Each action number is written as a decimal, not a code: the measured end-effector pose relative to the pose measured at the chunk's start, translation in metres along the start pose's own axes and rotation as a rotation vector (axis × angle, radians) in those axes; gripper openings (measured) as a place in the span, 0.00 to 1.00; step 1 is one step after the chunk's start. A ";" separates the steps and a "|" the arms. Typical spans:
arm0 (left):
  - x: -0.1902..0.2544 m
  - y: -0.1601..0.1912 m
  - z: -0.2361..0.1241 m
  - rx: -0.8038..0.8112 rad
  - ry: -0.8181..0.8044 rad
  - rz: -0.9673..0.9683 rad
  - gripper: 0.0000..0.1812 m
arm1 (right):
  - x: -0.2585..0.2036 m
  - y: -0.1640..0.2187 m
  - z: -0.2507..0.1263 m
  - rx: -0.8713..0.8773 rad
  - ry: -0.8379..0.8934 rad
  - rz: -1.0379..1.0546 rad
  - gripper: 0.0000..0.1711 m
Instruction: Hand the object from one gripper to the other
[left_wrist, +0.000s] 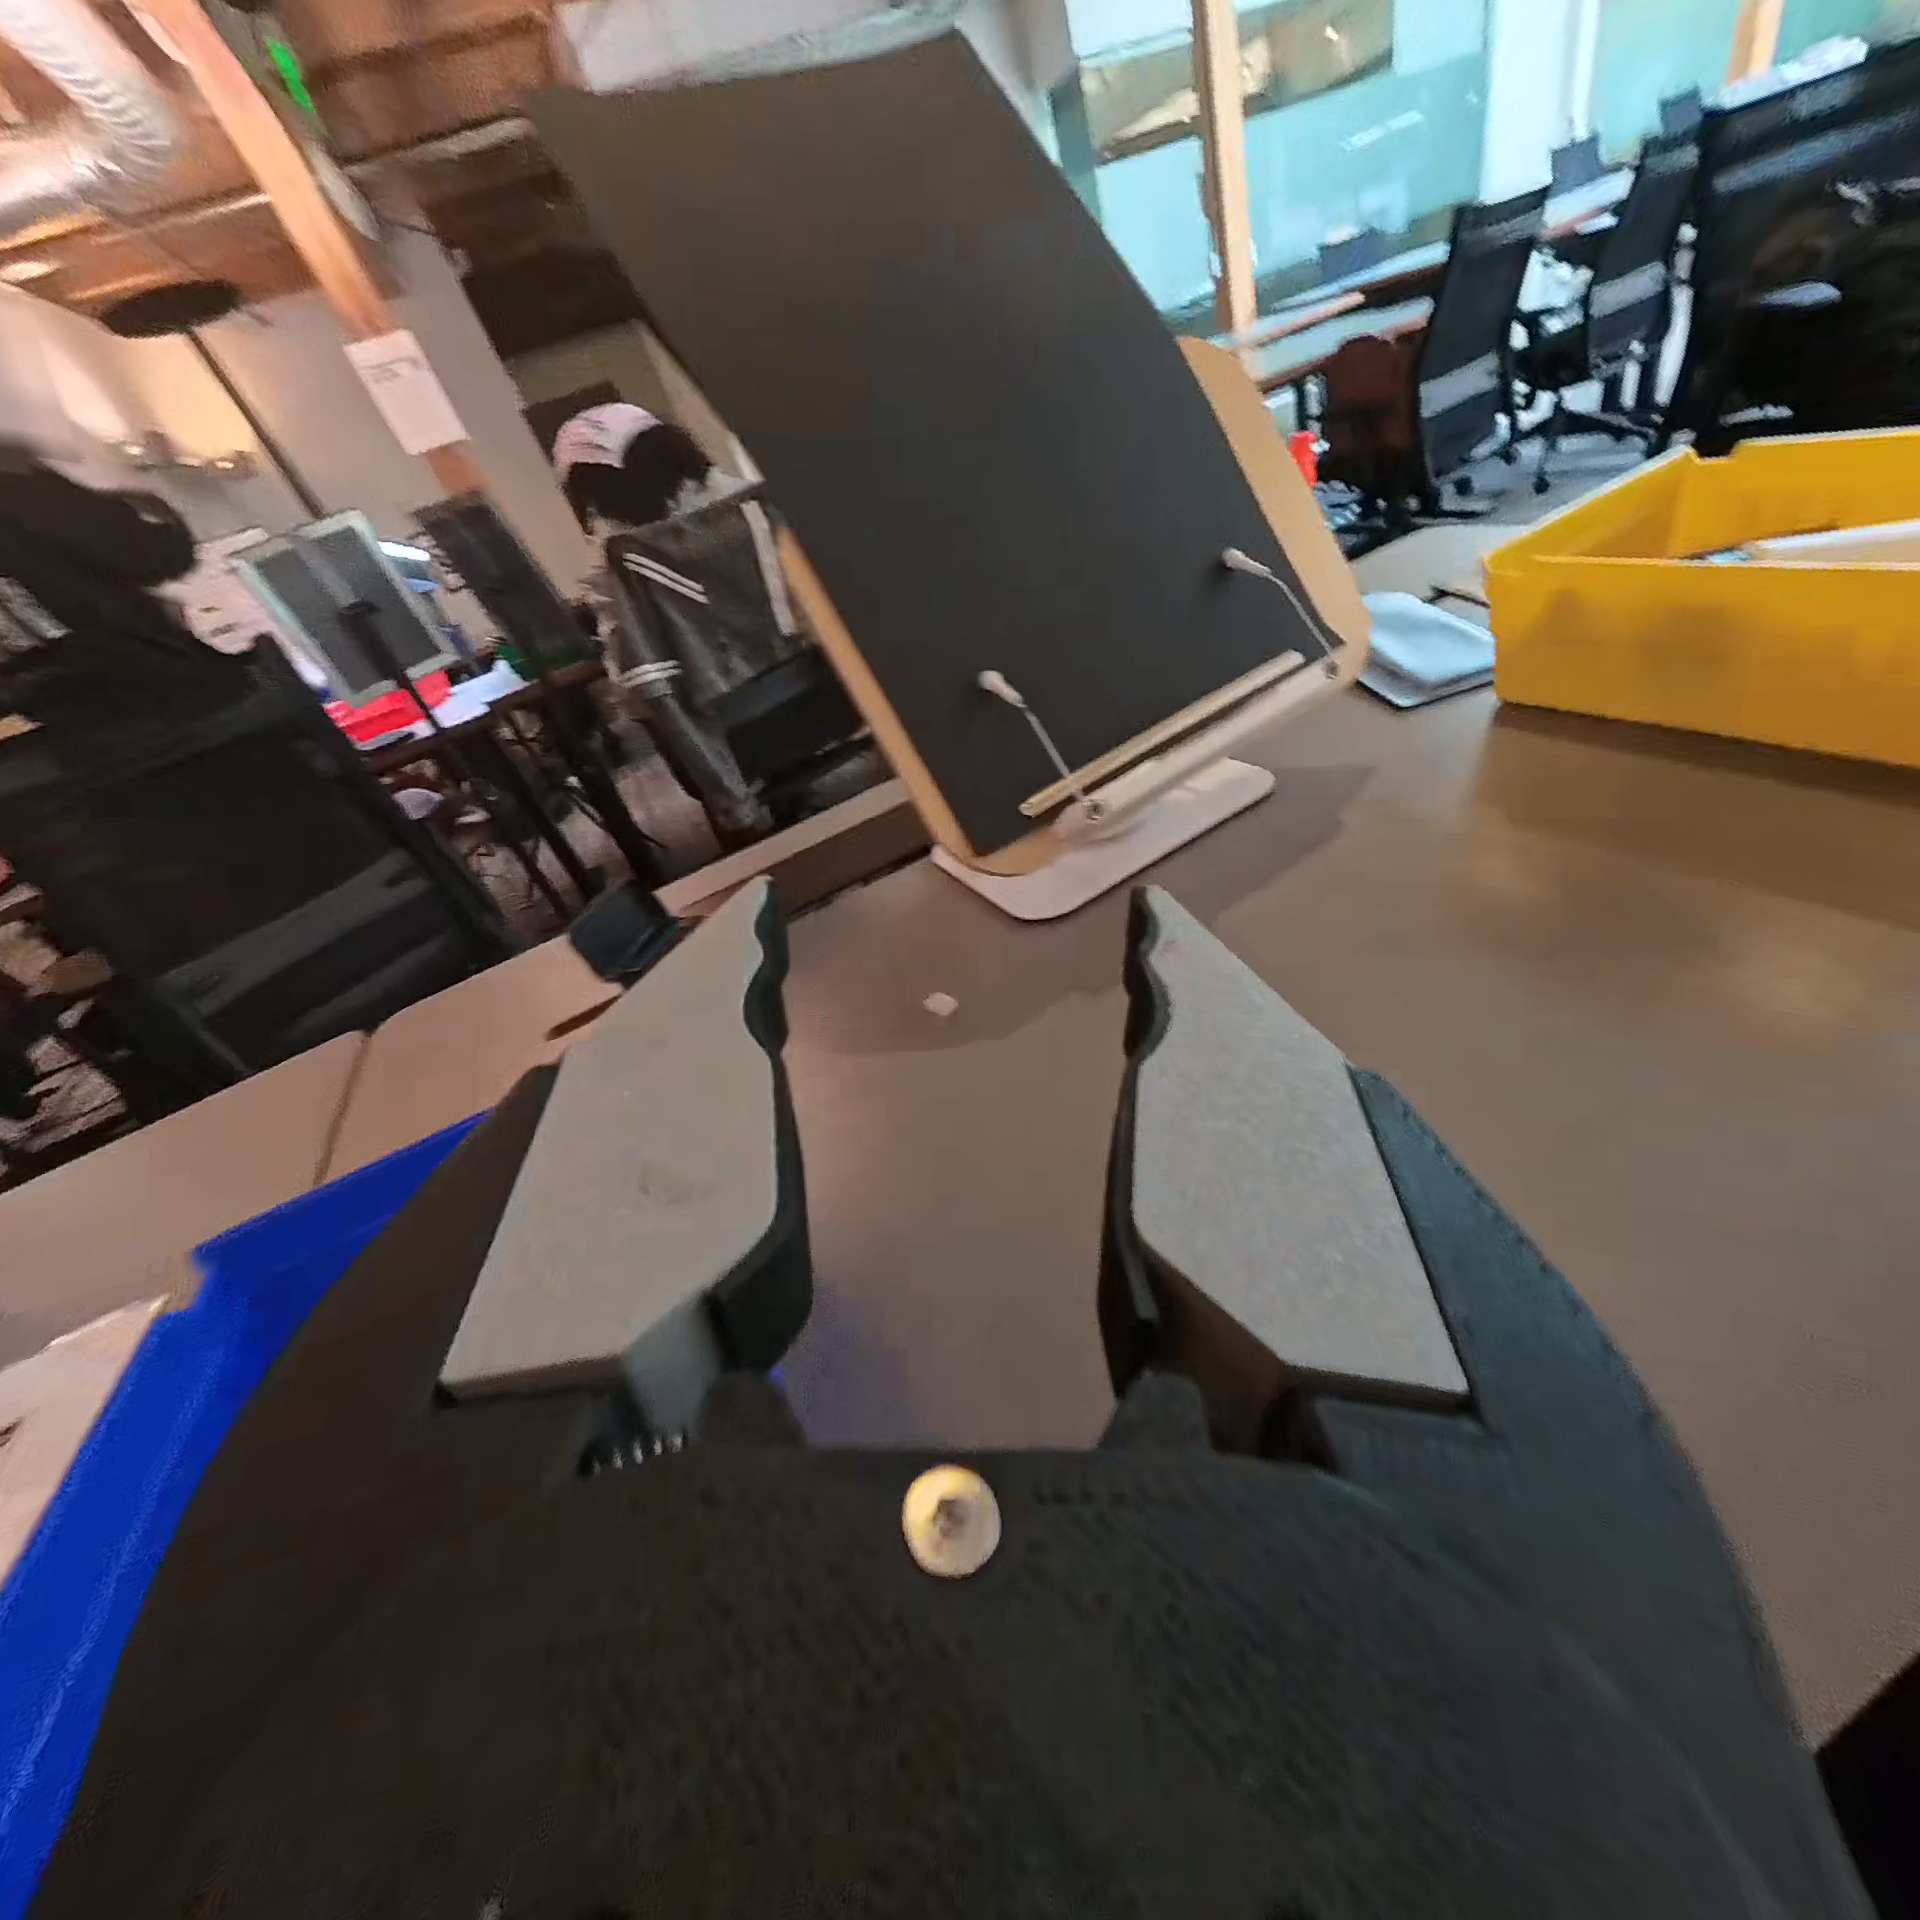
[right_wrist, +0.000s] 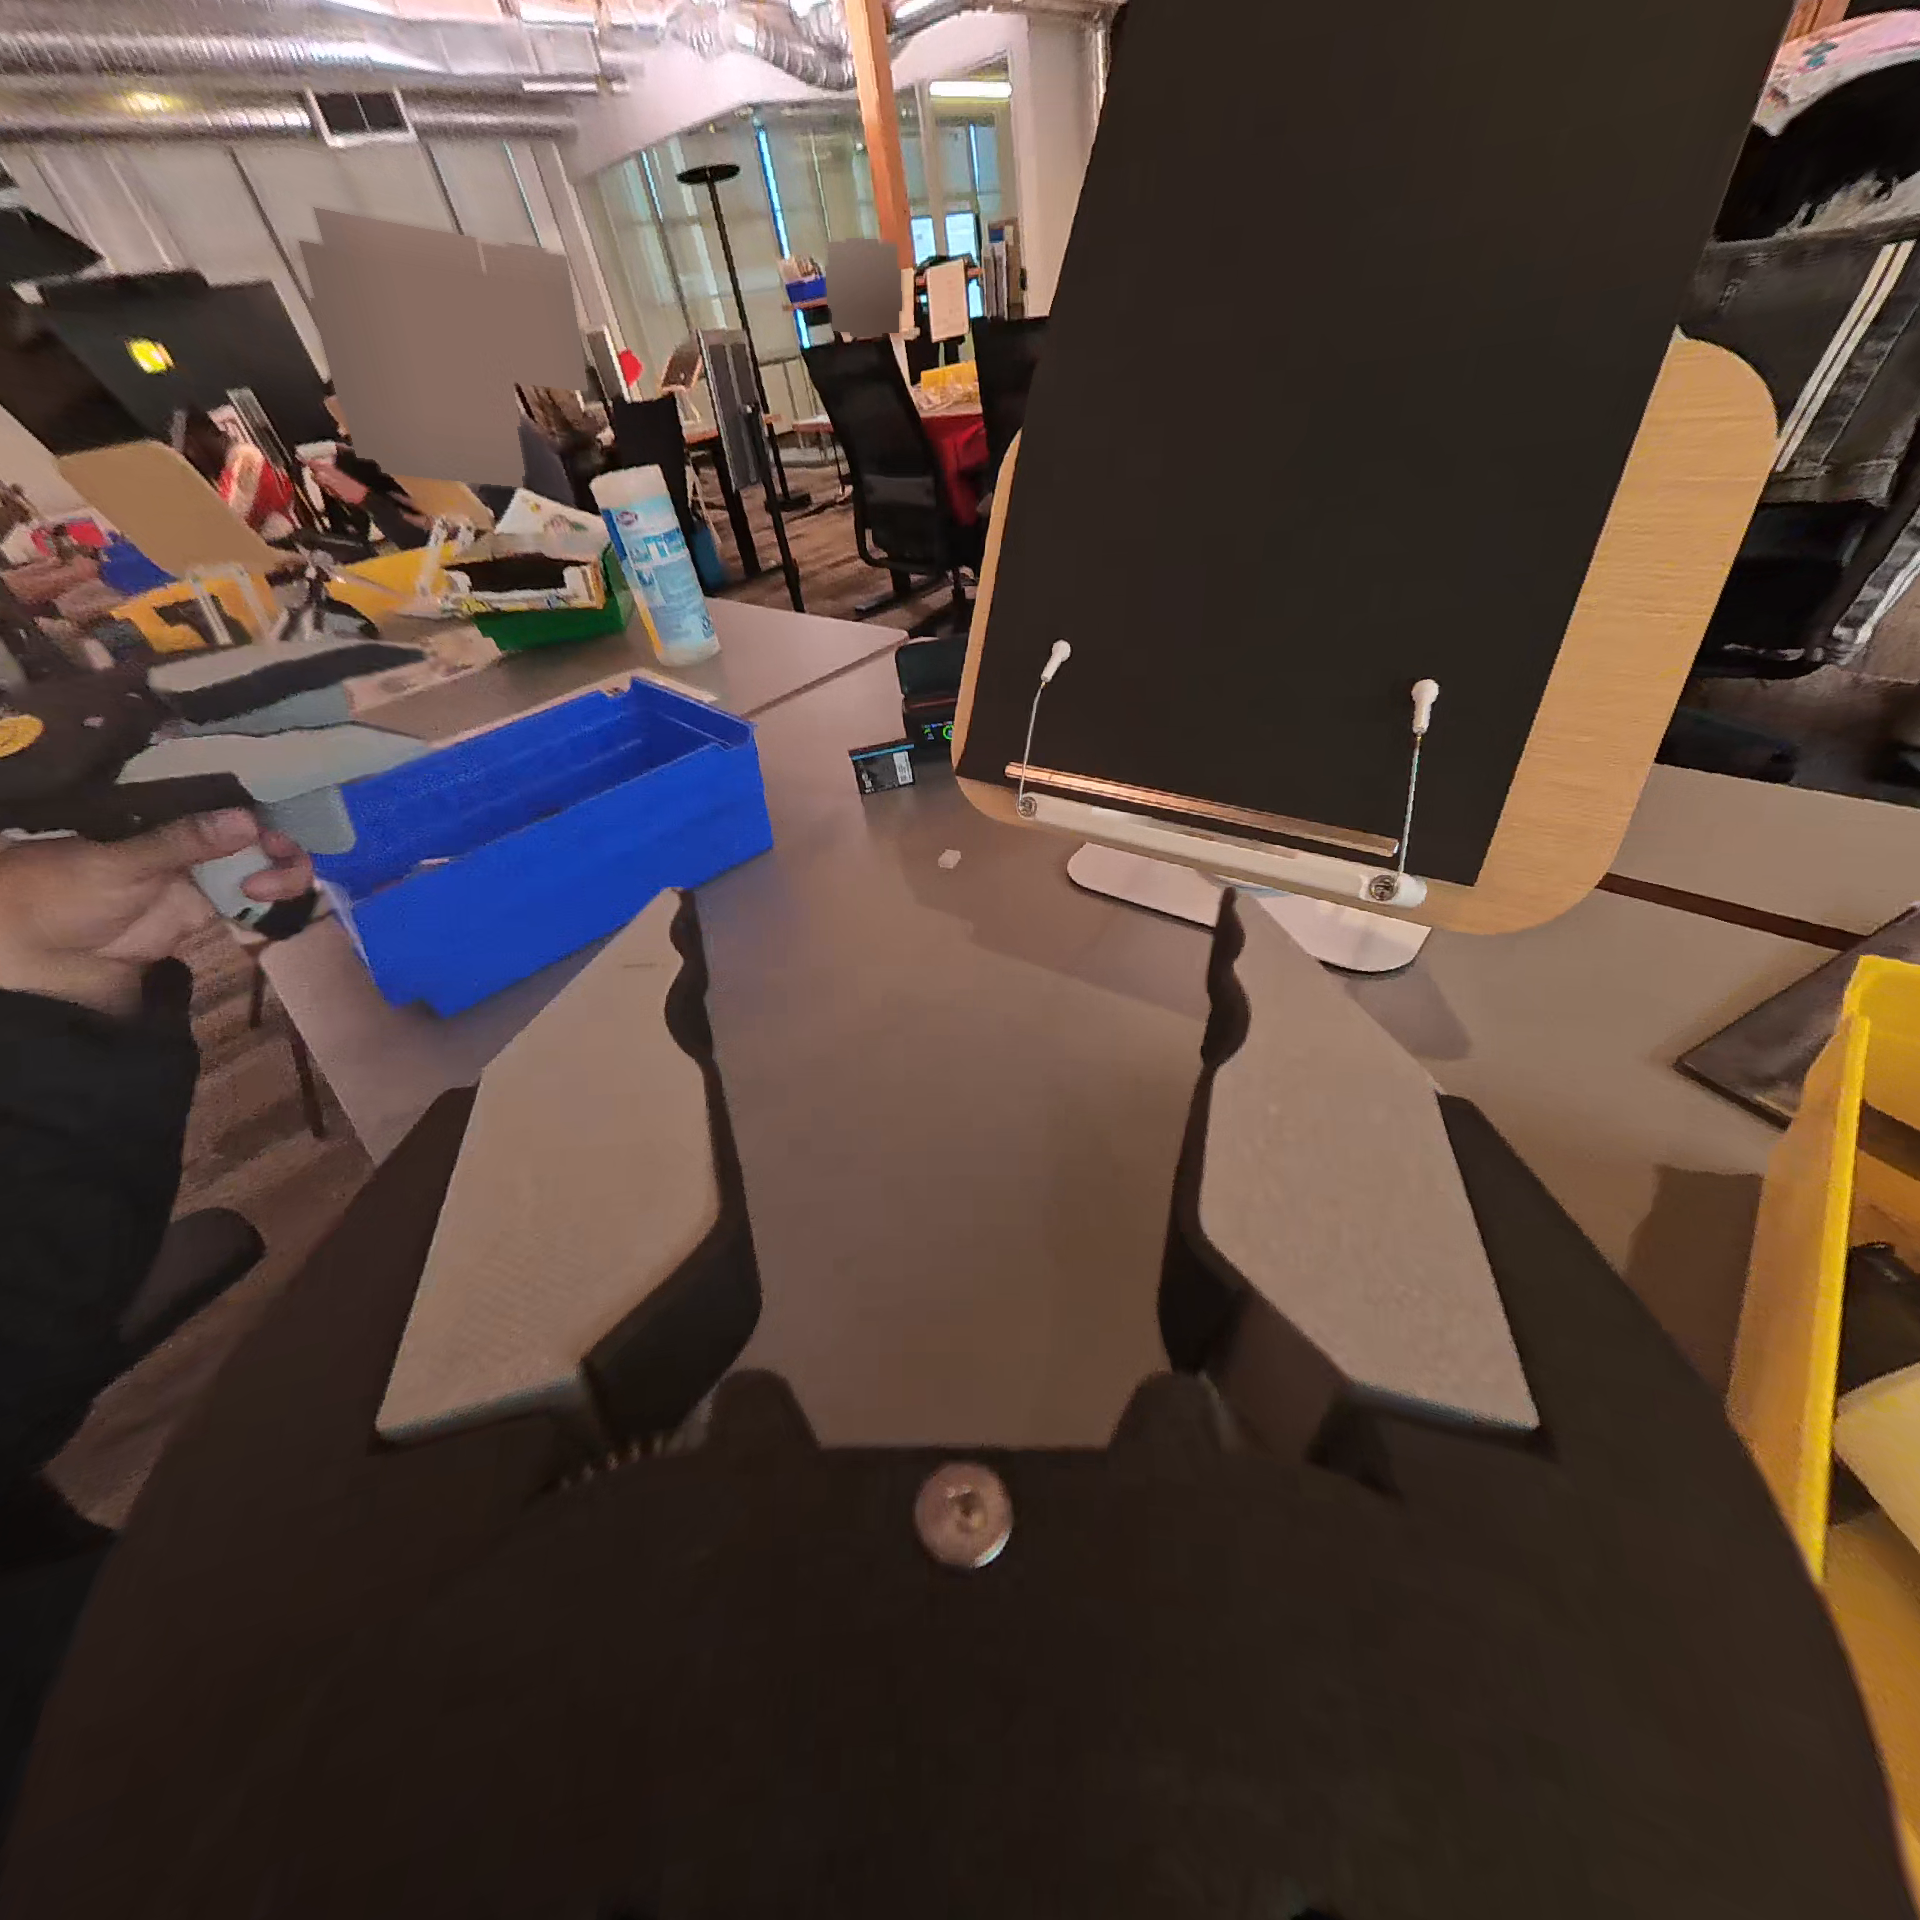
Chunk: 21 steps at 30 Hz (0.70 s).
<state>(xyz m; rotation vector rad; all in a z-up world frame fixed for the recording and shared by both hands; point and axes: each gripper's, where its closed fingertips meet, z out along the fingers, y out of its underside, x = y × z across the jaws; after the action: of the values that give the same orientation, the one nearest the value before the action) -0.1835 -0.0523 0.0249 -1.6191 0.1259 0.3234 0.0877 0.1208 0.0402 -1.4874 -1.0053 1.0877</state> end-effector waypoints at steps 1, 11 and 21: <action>-0.010 0.000 -0.009 0.020 -0.029 -0.010 0.35 | -0.002 -0.002 0.000 0.013 0.002 -0.004 0.55; -0.078 -0.027 -0.073 0.106 -0.184 -0.046 0.37 | -0.029 -0.029 -0.016 0.125 0.074 -0.109 0.63; -0.122 -0.005 -0.112 0.091 -0.291 -0.080 0.33 | -0.054 -0.037 -0.014 0.179 -0.008 -0.094 0.59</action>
<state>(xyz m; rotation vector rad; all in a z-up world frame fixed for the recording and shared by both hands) -0.2840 -0.1766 0.0689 -1.4665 -0.1437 0.4805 0.0856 0.0717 0.0856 -1.2808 -0.9485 1.0877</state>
